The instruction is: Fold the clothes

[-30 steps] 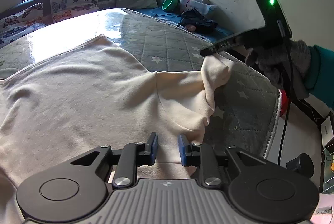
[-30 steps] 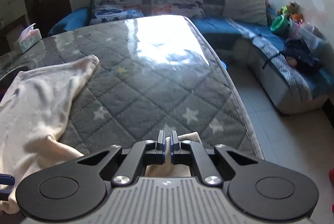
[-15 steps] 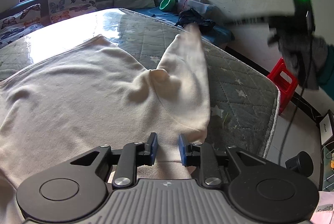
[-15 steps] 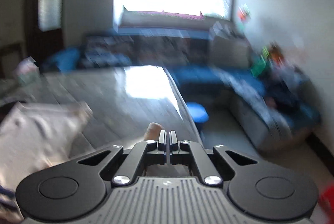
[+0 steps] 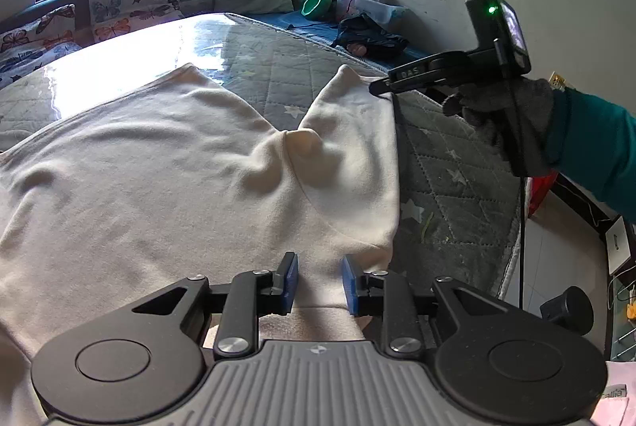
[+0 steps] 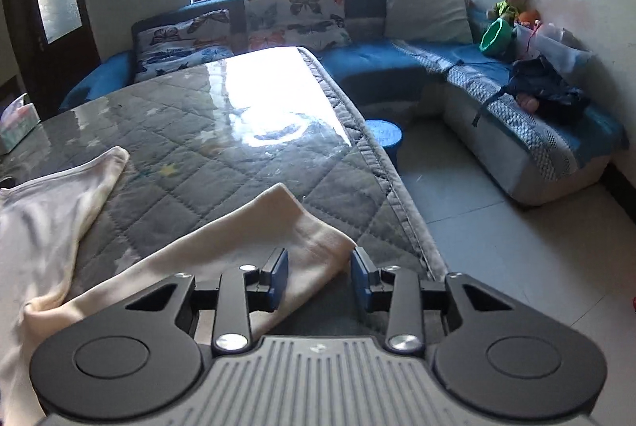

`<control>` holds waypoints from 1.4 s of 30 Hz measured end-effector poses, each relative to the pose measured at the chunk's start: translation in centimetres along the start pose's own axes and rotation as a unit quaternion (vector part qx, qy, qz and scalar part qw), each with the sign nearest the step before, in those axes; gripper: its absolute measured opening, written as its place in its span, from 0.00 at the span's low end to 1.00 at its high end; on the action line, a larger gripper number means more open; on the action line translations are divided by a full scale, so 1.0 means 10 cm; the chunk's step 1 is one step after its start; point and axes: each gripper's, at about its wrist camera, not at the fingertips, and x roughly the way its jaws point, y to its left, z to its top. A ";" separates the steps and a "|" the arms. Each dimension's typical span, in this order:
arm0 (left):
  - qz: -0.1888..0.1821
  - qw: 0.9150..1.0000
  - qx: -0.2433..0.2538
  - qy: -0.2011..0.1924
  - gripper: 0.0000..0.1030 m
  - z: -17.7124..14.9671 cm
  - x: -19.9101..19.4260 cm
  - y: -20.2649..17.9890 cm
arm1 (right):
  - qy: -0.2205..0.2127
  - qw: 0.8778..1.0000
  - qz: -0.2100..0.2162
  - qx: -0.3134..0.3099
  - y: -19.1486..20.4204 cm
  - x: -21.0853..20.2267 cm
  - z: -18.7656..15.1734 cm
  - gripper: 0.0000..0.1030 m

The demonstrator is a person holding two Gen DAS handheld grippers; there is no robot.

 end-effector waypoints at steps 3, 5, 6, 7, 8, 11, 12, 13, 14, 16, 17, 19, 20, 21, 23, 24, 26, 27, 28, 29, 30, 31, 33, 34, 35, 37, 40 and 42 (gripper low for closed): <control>-0.002 1.000 0.002 0.001 0.26 0.00 0.00 0.00 | -0.008 1.000 -0.023 -0.017 0.04 -0.01 0.00 0.05; -0.004 1.000 0.003 0.001 0.26 -0.01 -0.01 0.01 | -0.021 0.998 -0.049 -0.029 0.03 -0.10 -0.02 0.04; -0.005 1.000 0.002 0.000 0.26 -0.01 -0.01 0.01 | -0.025 0.997 -0.062 -0.032 0.03 -0.16 -0.04 0.04; -0.006 1.000 0.002 0.000 0.26 -0.02 -0.01 0.02 | -0.028 0.996 -0.075 -0.032 0.01 -0.20 -0.06 0.04; -0.008 1.000 0.002 -0.001 0.26 -0.02 -0.01 0.03 | -0.027 0.996 -0.081 -0.031 -0.01 -0.23 -0.09 0.04; -0.012 1.000 0.004 -0.003 0.27 -0.03 -0.01 0.03 | -0.006 0.996 -0.084 -0.033 -0.10 -0.24 -0.21 0.05; -0.013 1.000 0.004 -0.002 0.27 -0.03 -0.01 0.03 | -0.006 0.996 -0.086 -0.035 -0.10 -0.24 -0.22 0.08; -0.013 1.000 0.001 -0.003 0.27 -0.03 -0.02 0.04 | -0.007 0.995 -0.088 -0.036 -0.10 -0.25 -0.23 0.16; -0.014 1.000 -0.003 -0.003 0.28 -0.03 -0.02 0.04 | -0.008 0.995 -0.090 -0.037 -0.10 -0.27 -0.23 0.19; -0.013 1.000 -0.013 -0.004 0.28 -0.02 -0.04 0.07 | -0.024 0.996 -0.082 -0.035 -0.06 -0.35 -0.17 0.19; -0.011 1.000 -0.016 -0.006 0.28 -0.01 -0.05 0.07 | -0.031 0.996 -0.075 -0.037 -0.03 -0.40 -0.14 0.19; -0.009 1.000 -0.019 -0.013 0.29 0.00 -0.09 0.08 | -0.038 0.997 -0.049 -0.048 0.08 -0.44 -0.09 0.24; -0.009 1.000 -0.021 -0.016 0.32 0.01 -0.11 0.08 | -0.041 0.997 -0.036 -0.053 0.13 -0.45 -0.06 0.26; -0.007 1.000 -0.022 -0.019 0.33 0.01 -0.14 0.09 | -0.039 0.998 -0.019 -0.055 0.19 -0.43 -0.05 0.28; -0.002 0.999 -0.028 -0.025 0.34 0.00 -0.19 0.10 | -0.031 0.998 0.008 -0.061 0.31 -0.36 -0.05 0.31; 0.002 0.999 -0.033 -0.028 0.34 -0.01 -0.22 0.12 | -0.026 0.997 0.017 -0.063 0.36 -0.31 -0.06 0.34; 0.013 0.998 -0.047 -0.035 0.35 -0.03 -0.31 0.19 | -0.014 0.998 0.023 -0.062 0.40 -0.21 -0.09 0.35; 0.020 0.998 -0.054 -0.039 0.36 -0.05 -0.35 0.22 | -0.003 0.998 0.023 -0.058 0.43 -0.13 -0.09 0.35; 0.029 0.997 -0.061 -0.043 0.38 -0.07 -0.41 0.27 | 0.003 0.998 0.020 -0.057 0.43 -0.08 -0.10 0.36; 0.040 0.996 -0.068 -0.048 0.39 -0.10 -0.47 0.31 | 0.001 0.998 0.018 -0.058 0.43 -0.07 -0.11 0.37; 0.052 0.994 -0.078 -0.054 0.40 -0.14 -0.55 0.37 | 0.000 0.998 0.016 -0.059 0.43 -0.07 -0.11 0.38; 0.061 0.993 -0.087 -0.059 0.40 -0.17 -0.61 0.43 | -0.001 0.998 0.015 -0.061 0.44 -0.09 -0.10 0.38; 0.087 0.988 -0.108 -0.069 0.40 -0.26 -0.75 0.56 | -0.006 0.997 0.019 -0.069 0.49 -0.17 -0.09 0.38; 0.102 0.985 -0.118 -0.073 0.40 -0.30 -0.83 0.63 | -0.009 0.997 0.025 -0.077 0.52 -0.21 -0.09 0.38; 0.119 0.981 -0.130 -0.078 0.40 -0.35 -0.90 0.70 | -0.013 0.996 0.031 -0.084 0.55 -0.26 -0.08 0.38; 0.155 0.972 -0.157 -0.084 0.40 -0.45 -1.03 0.87 | -0.019 0.994 0.047 -0.098 0.64 -0.35 -0.08 0.38; 0.219 0.952 -0.195 -0.090 0.40 -0.60 -1.21 1.14 | -0.024 0.990 0.074 -0.118 0.79 -0.48 -0.07 0.40; 0.261 0.935 -0.221 -0.093 0.40 -0.68 -1.34 1.33 | -0.026 0.985 0.105 -0.135 0.94 -0.57 -0.05 0.40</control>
